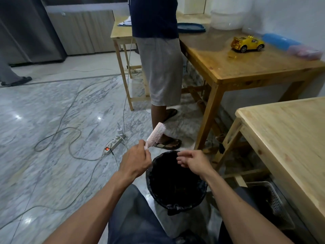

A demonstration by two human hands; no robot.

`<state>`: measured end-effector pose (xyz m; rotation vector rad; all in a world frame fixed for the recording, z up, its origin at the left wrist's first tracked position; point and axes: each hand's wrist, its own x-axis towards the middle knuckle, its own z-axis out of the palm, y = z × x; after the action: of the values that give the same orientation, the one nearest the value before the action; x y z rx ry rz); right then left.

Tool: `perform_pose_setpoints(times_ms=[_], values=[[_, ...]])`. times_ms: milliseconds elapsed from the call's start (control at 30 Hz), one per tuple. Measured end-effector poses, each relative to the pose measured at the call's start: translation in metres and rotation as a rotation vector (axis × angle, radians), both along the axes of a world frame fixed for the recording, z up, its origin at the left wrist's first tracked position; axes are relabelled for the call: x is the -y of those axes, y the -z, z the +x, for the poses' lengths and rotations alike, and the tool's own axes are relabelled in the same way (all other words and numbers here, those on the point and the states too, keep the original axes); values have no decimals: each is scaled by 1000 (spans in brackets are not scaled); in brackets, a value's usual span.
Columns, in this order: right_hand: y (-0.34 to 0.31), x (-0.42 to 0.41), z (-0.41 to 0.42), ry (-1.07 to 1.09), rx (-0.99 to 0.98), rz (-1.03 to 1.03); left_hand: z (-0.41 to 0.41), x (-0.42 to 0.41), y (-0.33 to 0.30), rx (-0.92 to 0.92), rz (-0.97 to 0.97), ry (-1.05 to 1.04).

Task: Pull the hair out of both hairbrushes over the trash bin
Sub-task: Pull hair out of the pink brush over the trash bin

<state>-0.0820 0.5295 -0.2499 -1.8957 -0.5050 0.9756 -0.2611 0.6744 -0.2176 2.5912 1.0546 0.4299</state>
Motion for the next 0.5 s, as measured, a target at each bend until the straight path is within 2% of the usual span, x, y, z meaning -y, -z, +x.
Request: perform_pose_setpoints(times_ms=[67, 133, 200, 267, 400, 500], values=[[1, 1, 0, -225, 60, -128, 2, 2, 2, 18, -42, 25], [-3, -5, -1, -271, 143, -176, 5, 5, 3, 59, -89, 59], [-6, -15, 1, -95, 119, -61, 9, 8, 2, 56, -136, 110], [-15, -22, 3, 93, -7, 63, 13, 11, 1, 31, -192, 142], [-33, -28, 10, 135, -147, 178, 22, 16, 0, 107, -313, 154], [-41, -26, 11, 241, -224, 292, 24, 20, -1, 133, -264, 197]])
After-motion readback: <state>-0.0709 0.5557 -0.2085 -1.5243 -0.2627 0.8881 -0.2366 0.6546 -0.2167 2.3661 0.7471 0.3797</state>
